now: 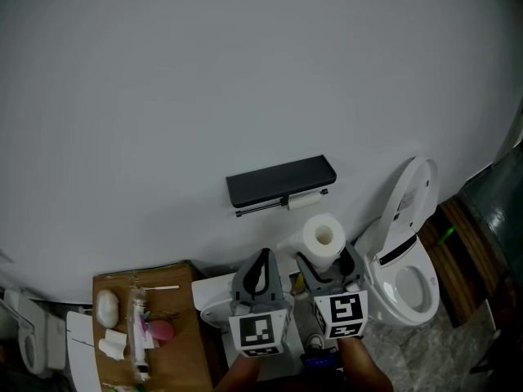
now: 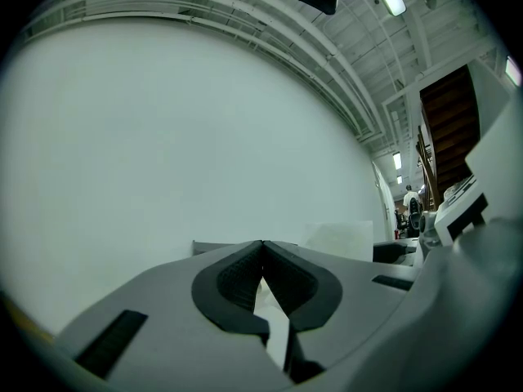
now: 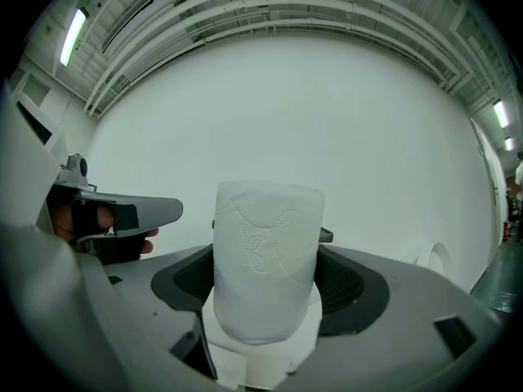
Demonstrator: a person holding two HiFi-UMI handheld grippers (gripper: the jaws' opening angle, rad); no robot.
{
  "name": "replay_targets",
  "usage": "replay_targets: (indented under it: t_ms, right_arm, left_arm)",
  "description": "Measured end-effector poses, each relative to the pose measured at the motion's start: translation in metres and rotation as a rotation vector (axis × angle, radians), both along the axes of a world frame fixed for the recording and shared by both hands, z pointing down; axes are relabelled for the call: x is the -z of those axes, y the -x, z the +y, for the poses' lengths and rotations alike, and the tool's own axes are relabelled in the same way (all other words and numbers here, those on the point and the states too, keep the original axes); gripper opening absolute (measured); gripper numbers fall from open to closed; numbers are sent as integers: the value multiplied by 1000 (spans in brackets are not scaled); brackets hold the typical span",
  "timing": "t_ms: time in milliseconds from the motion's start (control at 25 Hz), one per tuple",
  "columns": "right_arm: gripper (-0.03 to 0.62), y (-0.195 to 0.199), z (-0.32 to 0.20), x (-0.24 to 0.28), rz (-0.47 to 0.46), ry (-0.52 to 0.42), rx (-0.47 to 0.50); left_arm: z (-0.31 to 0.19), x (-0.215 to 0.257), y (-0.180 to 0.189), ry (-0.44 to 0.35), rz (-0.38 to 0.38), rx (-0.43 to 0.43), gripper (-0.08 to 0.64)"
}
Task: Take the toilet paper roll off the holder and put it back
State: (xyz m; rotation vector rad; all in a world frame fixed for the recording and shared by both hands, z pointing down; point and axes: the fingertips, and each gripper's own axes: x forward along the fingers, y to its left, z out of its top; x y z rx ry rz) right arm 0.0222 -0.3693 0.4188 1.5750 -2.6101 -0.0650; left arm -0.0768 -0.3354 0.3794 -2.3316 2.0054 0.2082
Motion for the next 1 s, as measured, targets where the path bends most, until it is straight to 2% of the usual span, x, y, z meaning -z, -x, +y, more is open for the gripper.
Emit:
replay_targets:
  t_ms: [240, 680, 1000]
  right_arm:
    - [370, 1, -13, 10, 0, -3, 3]
    - [370, 14, -47, 61, -15, -86, 43]
    - [370, 38, -94, 99, -9, -137, 74]
  left_arm:
    - [-6, -7, 4, 20, -6, 9, 11]
    - [-5, -9, -1, 19, -6, 3, 11]
    - [-6, -7, -2, 12, -3, 2, 11]
